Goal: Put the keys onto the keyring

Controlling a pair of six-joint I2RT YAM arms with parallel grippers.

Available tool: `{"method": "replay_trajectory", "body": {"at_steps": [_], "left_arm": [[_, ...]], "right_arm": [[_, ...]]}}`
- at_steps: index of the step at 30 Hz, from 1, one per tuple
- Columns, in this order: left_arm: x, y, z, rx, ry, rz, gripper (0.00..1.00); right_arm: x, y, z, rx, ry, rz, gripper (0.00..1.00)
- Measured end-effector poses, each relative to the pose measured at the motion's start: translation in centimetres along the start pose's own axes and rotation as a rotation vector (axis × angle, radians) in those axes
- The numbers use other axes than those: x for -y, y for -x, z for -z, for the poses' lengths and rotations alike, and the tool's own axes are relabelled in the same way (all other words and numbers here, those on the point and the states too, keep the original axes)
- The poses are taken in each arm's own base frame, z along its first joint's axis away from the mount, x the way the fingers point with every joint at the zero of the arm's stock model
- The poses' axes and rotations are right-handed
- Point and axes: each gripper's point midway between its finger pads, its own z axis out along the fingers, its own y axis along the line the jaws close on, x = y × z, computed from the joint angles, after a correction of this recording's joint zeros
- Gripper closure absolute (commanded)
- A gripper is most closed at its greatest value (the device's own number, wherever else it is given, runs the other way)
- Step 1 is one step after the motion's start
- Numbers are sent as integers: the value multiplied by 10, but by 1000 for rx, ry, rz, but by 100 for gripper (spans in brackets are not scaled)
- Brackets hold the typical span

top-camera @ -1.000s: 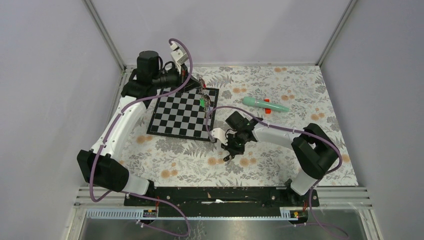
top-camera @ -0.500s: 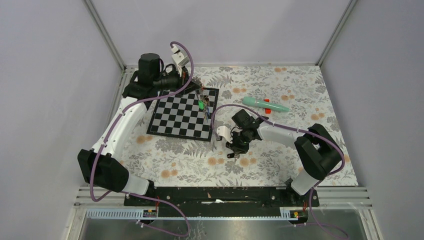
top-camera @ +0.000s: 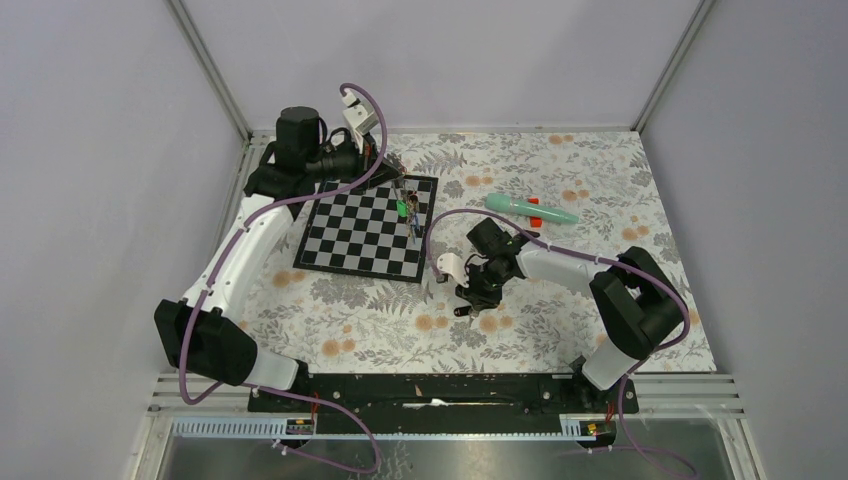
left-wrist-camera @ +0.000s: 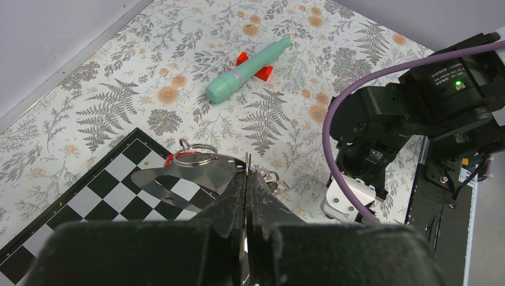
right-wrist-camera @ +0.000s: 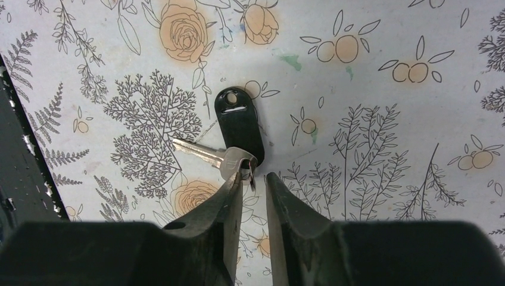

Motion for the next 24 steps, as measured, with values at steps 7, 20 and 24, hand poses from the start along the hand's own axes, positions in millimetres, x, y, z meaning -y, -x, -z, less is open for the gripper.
{"method": "replay_trajectory", "body": {"at_steps": [7, 20, 24], "left_arm": [[1, 1, 1, 2, 0, -3, 100], [1, 1, 1, 3, 0, -4, 100], [1, 1, 1, 2, 0, -4, 100]], "right_arm": [[1, -2, 1, -3, 1, 2, 85], [-2, 0, -1, 9, 21, -2, 84], [-3, -2, -2, 4, 29, -7, 82]]}}
